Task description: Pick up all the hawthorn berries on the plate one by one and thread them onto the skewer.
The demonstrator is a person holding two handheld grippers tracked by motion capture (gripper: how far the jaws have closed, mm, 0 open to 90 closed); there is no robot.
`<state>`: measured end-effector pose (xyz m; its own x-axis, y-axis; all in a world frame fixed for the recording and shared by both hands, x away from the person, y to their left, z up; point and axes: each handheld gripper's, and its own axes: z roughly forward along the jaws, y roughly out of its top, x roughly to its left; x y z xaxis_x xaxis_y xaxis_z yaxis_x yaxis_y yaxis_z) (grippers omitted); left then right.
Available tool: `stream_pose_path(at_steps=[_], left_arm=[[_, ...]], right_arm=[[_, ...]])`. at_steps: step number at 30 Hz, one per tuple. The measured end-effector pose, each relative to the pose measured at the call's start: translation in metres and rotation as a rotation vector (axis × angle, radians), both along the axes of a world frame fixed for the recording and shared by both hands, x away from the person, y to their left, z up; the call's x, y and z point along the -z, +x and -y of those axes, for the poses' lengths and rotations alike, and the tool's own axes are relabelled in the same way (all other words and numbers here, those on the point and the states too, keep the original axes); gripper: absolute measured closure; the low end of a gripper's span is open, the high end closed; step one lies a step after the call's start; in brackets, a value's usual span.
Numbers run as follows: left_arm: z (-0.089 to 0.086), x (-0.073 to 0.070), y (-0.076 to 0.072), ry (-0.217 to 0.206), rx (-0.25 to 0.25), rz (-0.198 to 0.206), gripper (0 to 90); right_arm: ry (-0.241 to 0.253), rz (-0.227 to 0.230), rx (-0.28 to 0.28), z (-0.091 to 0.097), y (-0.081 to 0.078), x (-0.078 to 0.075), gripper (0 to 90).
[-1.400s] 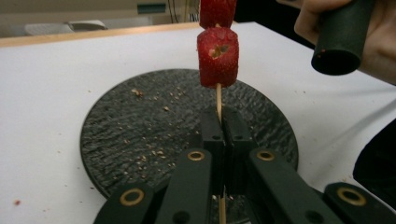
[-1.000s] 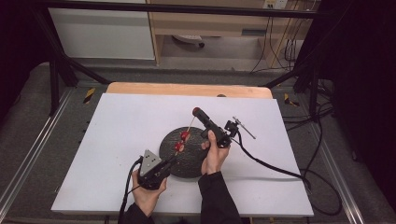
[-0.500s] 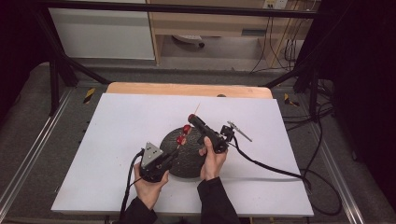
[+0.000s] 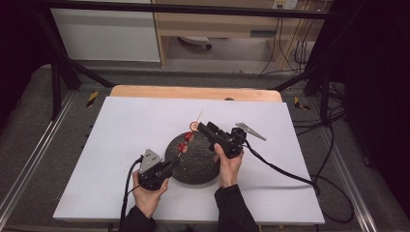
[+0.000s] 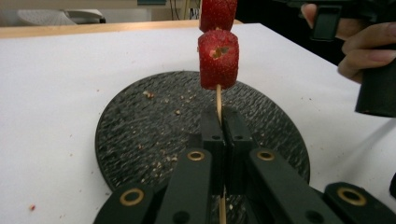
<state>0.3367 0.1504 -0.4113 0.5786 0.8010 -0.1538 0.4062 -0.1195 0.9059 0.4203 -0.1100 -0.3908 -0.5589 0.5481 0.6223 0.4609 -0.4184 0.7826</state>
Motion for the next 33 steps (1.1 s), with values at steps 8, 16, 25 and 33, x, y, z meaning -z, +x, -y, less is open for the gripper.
stream_pose_path(at_steps=[8, 16, 25, 33], left_arm=[[-0.015, 0.001, 0.002, 0.015, 0.014, -0.03, 88.6], [-0.028, -0.004, 0.001, 0.047, 0.039, -0.041, 88.6], [-0.036, -0.014, 0.007, 0.09, 0.074, -0.061, 88.6], [-0.035, -0.018, 0.016, 0.131, 0.096, -0.089, 88.6]], right_arm=[[-0.203, -0.02, -0.047, 0.022, -0.004, 0.007, 14.1], [-0.436, -0.028, -0.117, 0.044, -0.01, 0.018, 2.8], [-0.624, -0.042, -0.177, 0.065, -0.021, 0.034, 0.5], [-0.689, -0.053, -0.242, 0.089, -0.033, 0.051, 0.5]])
